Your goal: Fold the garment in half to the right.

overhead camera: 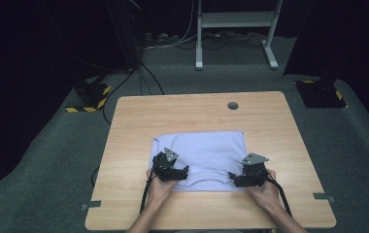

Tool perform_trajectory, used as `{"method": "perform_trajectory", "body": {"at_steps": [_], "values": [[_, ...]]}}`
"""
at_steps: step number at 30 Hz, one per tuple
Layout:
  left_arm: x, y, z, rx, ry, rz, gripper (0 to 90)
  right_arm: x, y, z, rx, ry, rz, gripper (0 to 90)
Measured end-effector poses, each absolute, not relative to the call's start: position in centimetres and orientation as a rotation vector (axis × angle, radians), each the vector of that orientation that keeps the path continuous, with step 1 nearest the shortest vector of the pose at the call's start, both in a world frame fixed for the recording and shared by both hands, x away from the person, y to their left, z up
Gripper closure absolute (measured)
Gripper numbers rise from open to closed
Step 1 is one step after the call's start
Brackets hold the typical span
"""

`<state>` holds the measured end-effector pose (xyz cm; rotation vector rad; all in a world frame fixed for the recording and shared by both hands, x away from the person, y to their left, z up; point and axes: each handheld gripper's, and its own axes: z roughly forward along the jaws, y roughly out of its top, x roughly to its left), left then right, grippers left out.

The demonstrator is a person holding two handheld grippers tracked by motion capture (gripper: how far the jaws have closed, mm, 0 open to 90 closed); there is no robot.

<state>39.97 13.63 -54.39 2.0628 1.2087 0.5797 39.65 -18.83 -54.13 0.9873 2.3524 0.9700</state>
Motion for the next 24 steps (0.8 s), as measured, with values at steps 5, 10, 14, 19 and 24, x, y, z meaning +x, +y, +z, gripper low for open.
{"method": "perform_trajectory", "body": {"at_steps": [5,10,14,19,24], "values": [[39.5,15.0,-54.1,2.003,1.259,0.567,8.6,39.5,-19.6,-53.4,0.988,2.317,0.968,13.5],[39.5,15.1,-54.2,2.014,1.266,0.591,9.9,38.4,-19.7,-53.7,0.943,2.356,0.938,13.0],[39.6,15.4,-54.4,2.024,1.269,0.595,10.2,38.5,-20.5,-54.2,0.985,2.351,0.957,12.8],[39.7,16.2,-54.4,2.024,1.268,0.597,10.7,38.6,-21.3,-54.3,0.984,2.323,0.957,12.8],[39.8,16.7,-54.4,2.027,1.273,0.593,10.8,38.8,-22.1,-54.4,1.001,2.307,0.964,13.0]]}}
